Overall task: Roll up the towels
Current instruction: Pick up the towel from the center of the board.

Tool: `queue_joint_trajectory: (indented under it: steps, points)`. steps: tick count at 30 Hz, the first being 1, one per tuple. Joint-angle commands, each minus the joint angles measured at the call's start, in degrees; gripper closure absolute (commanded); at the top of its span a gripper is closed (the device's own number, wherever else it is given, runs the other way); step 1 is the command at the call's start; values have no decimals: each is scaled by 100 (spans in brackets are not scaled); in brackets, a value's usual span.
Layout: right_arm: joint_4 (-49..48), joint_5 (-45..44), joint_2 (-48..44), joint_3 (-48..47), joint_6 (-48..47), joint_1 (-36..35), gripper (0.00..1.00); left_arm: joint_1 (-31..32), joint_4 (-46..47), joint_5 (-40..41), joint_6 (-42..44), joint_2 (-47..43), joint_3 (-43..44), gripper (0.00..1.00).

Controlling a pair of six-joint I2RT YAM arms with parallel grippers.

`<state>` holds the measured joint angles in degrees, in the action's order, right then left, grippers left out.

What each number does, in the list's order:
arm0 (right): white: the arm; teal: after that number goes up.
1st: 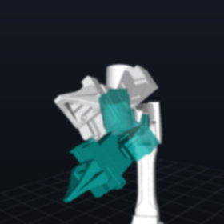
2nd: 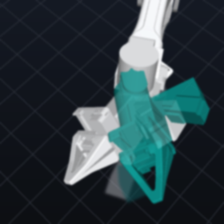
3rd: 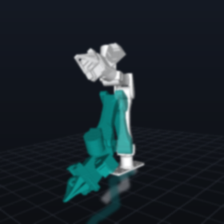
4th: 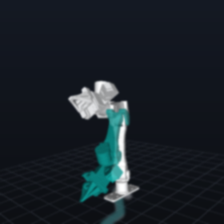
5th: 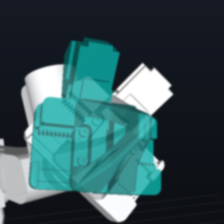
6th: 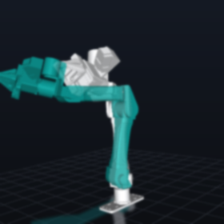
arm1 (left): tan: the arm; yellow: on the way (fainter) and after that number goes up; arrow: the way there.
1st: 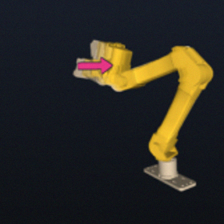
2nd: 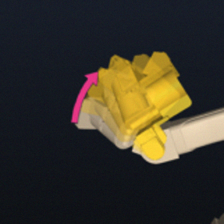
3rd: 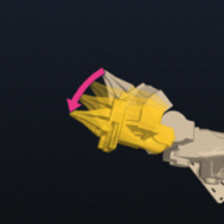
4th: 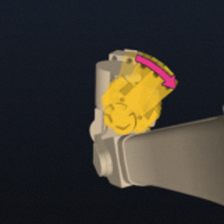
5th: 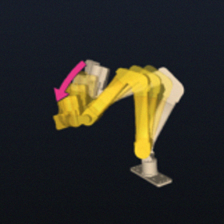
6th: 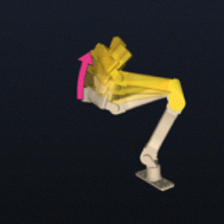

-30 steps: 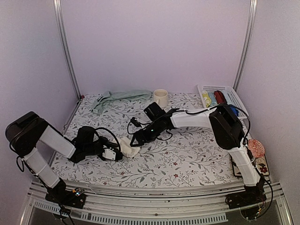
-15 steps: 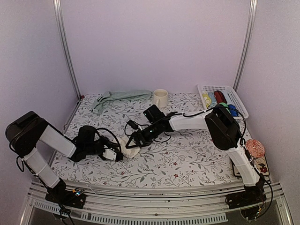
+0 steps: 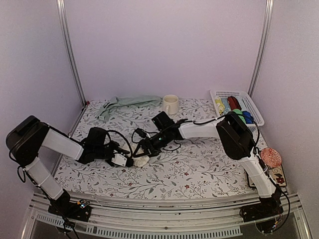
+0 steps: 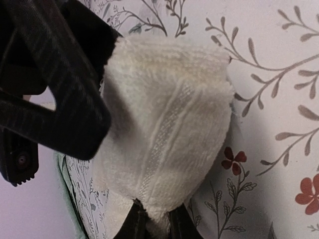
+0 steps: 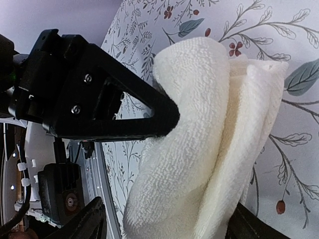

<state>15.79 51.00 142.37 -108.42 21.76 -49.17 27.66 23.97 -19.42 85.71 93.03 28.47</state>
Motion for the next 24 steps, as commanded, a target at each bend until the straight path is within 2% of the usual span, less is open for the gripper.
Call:
queue_joint_trajectory:
  steps: [1, 10, 16, 18, 24]
  points:
    - [333, -101, 229, -294, -83, -68, 24, 129, -1092, -4, -19, 172, 272, 87]
    - [581, -187, 374, -518, -185, -148, 30, 169, -1993, 41, -126, 292, 809, 83]
    - [743, -233, 465, -707, -224, -143, 40, 196, -2182, 113, -135, 323, 945, 83]
    - [798, -228, 496, -772, -246, -141, 48, 209, -2233, 122, -143, 321, 982, 82]
    - [763, -65, 448, -795, -289, -129, 85, 213, -2298, 17, -369, 178, 1101, 75]
